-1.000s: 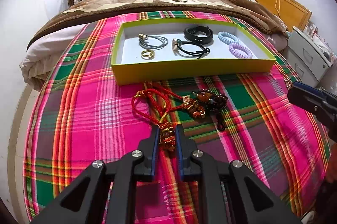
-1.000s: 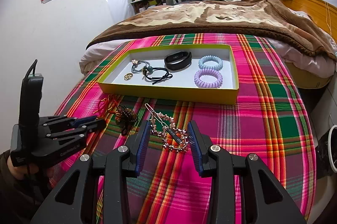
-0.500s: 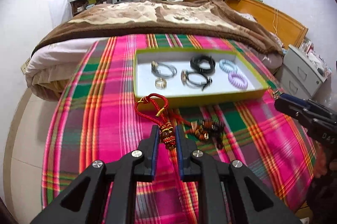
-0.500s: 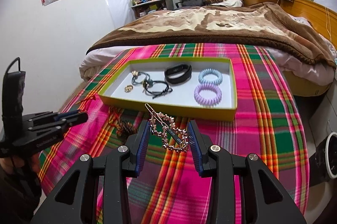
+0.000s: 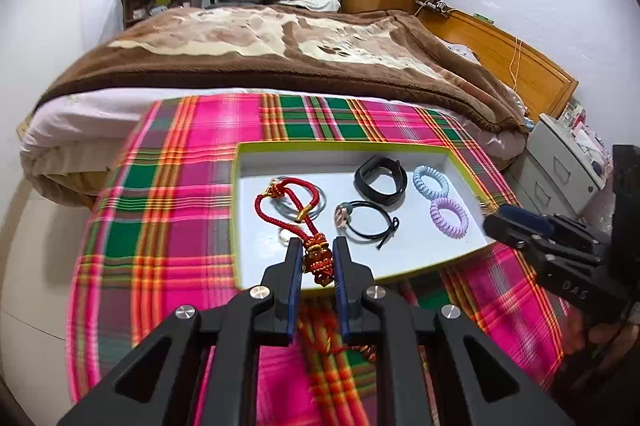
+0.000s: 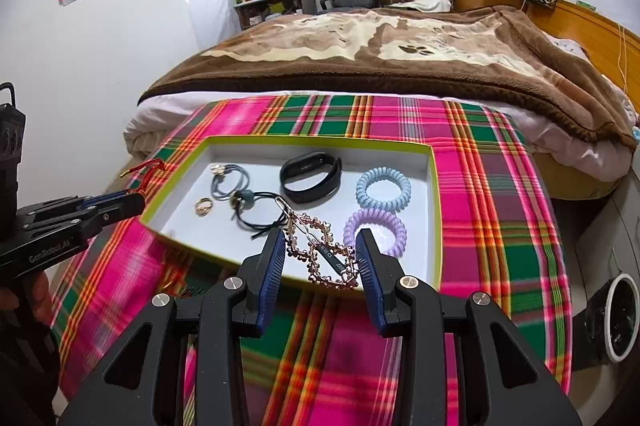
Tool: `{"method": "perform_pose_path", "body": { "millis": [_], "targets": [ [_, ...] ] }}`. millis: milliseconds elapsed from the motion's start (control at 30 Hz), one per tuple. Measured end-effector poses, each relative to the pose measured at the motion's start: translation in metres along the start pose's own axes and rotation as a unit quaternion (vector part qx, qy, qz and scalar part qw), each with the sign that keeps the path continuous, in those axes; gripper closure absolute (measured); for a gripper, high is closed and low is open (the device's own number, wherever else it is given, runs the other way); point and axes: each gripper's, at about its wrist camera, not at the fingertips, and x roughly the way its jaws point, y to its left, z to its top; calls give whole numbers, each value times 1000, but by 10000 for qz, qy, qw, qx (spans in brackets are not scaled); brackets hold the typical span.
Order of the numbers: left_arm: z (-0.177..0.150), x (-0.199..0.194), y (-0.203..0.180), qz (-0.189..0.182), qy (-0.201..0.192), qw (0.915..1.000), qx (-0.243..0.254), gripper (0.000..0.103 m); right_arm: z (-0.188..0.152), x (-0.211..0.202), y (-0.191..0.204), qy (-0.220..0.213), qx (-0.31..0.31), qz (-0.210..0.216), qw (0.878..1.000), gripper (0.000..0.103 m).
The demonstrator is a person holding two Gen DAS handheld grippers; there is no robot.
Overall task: Organize jewelry
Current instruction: 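Carry the tassel and clip into the tray and open both grippers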
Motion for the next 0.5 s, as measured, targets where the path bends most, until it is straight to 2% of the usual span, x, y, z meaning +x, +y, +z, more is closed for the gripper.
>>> {"method": "perform_pose_path", "body": {
  "millis": [100,500],
  "targets": [
    [3,15,-3,-147,132,9998,-46,87,4,18,-4,128,38,-55,9999,65],
    [-1,52,-11,-187,444,9988,-20,87,11,59,-5,456,-91,-190,9987,65]
  ]
}}
